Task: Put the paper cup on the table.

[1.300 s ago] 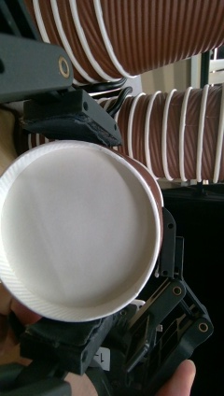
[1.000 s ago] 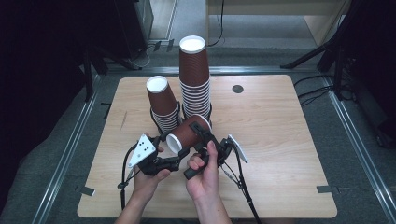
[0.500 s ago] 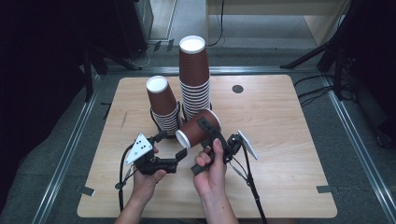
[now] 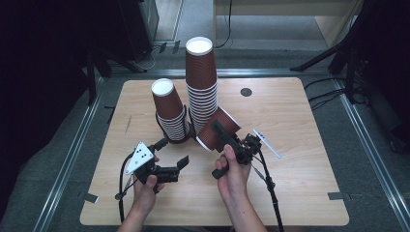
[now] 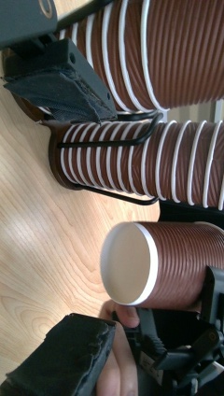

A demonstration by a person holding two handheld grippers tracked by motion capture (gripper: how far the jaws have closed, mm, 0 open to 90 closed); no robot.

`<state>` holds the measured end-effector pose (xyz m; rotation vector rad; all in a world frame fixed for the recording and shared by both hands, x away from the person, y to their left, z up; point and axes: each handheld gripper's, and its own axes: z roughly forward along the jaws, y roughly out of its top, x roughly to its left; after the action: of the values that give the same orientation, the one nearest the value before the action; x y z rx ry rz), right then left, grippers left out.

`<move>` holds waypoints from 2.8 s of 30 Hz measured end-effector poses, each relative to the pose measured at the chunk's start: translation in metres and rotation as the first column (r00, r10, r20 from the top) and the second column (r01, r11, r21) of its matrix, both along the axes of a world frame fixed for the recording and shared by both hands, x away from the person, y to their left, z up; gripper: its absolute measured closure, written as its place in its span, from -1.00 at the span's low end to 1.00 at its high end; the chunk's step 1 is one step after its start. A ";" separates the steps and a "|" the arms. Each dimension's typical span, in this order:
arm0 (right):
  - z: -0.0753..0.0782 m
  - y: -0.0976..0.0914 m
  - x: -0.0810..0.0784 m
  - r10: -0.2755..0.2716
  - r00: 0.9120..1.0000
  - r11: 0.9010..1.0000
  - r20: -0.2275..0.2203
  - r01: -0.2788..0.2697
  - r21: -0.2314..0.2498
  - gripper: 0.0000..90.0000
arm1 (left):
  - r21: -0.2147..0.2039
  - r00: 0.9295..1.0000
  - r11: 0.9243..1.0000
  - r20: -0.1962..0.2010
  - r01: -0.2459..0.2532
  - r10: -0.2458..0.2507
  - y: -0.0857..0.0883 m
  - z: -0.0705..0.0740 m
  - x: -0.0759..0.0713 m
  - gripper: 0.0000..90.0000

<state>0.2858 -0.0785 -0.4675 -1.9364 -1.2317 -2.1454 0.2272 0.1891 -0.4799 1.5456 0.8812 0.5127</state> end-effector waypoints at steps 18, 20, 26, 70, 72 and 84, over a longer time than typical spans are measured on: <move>0.002 -0.020 0.007 0.010 0.980 0.972 0.198 0.037 -0.231 -0.65 | 0.049 0.989 0.988 -0.009 -0.147 0.147 0.046 -0.018 -0.013 -0.95; 0.002 -0.022 0.008 -0.008 0.976 0.965 0.219 0.064 -0.252 -0.65 | 0.051 0.988 0.986 -0.013 -0.156 0.157 0.050 -0.019 -0.014 -0.95; 0.005 -0.026 0.009 -0.046 0.955 0.949 0.293 0.134 -0.286 -0.65 | 0.052 0.985 0.984 -0.027 -0.170 0.172 0.062 -0.022 -0.017 -0.95; -0.054 -0.087 0.086 -0.100 0.920 0.680 0.379 0.341 -0.649 -0.68 | 0.039 0.928 0.938 -0.142 -0.344 0.346 0.143 -0.065 -0.038 -0.95; -0.056 -0.089 0.089 -0.114 0.920 0.663 0.375 0.352 -0.661 -0.68 | 0.050 0.926 0.936 -0.135 -0.349 0.353 0.144 -0.065 -0.040 -0.95; -0.066 -0.084 0.098 -0.085 0.920 0.578 0.383 0.358 -0.733 -0.69 | 0.074 0.932 0.939 -0.119 -0.335 0.342 0.139 -0.067 -0.041 -0.95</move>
<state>0.3838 -0.1628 -0.5335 -2.1320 -2.4994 -2.2938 0.1861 0.3276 -0.5473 1.4924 1.2569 0.6923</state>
